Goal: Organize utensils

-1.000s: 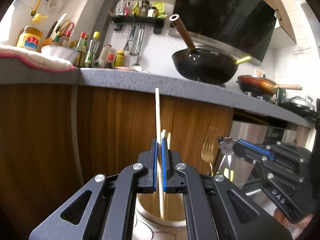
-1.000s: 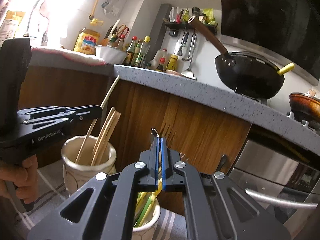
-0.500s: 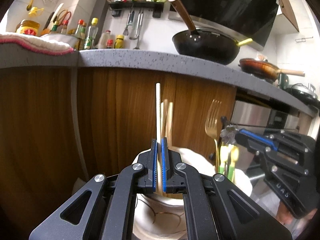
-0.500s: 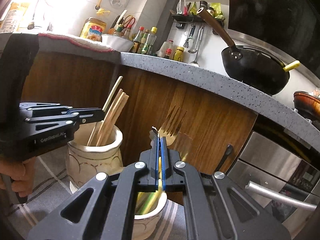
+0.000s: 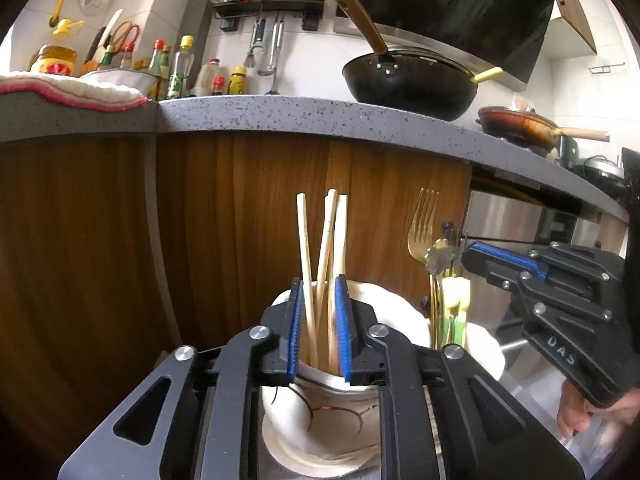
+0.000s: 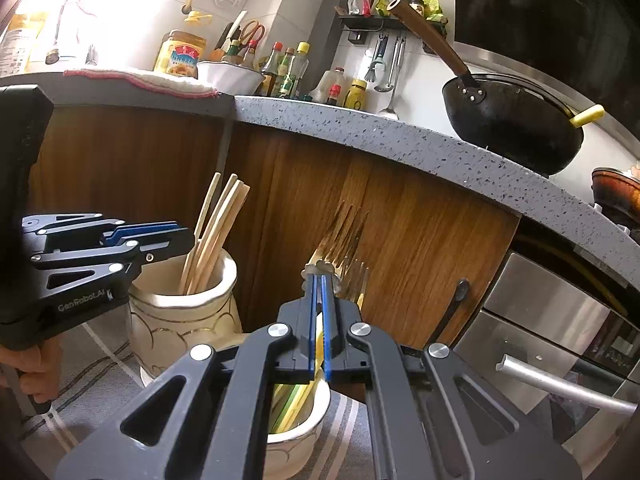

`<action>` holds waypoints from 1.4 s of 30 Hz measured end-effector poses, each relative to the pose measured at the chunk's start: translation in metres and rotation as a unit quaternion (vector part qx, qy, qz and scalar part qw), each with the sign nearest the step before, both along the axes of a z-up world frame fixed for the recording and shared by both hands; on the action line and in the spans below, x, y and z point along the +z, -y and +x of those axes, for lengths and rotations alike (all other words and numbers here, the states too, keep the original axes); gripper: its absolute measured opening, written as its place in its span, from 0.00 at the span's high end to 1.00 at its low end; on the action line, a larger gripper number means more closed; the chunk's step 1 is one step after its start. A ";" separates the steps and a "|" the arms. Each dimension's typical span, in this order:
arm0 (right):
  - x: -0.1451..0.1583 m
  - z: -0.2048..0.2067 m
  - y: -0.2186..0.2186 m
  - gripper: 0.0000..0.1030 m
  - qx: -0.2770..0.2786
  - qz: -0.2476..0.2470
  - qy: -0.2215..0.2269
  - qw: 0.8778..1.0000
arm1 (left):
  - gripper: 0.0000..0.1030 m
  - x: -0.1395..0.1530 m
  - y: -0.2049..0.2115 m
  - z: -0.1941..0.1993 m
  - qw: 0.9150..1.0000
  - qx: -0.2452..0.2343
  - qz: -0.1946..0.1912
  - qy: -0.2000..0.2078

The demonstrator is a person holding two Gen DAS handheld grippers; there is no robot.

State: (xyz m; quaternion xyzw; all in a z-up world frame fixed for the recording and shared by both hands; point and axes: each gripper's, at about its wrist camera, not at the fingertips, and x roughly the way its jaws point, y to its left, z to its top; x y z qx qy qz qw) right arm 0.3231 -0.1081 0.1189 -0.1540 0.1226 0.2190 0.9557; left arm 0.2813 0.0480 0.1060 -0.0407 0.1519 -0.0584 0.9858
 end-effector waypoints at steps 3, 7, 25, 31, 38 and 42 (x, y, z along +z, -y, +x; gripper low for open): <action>0.006 -0.006 0.009 0.71 0.001 0.024 0.001 1.000 | 0.63 0.002 -0.002 -0.008 1.000 -0.002 -0.002 0.006; 0.009 -0.017 0.016 0.55 0.005 0.035 0.000 0.999 | 0.38 0.006 -0.005 -0.024 1.000 -0.002 -0.006 0.017; -0.015 -0.066 0.055 0.06 0.011 0.140 -0.037 0.989 | 0.05 -0.006 -0.017 -0.094 0.998 0.048 0.013 0.042; -0.036 -0.078 0.063 0.06 0.014 0.159 -0.060 0.985 | 0.05 -0.024 -0.014 -0.106 0.998 0.053 0.020 0.028; -0.050 -0.096 0.063 0.06 0.016 0.152 -0.053 0.987 | 0.05 -0.039 -0.009 -0.114 0.998 0.050 0.013 0.022; -0.059 -0.101 0.062 0.06 0.012 0.143 -0.050 0.988 | 0.05 -0.046 -0.007 -0.114 0.999 0.049 0.012 0.013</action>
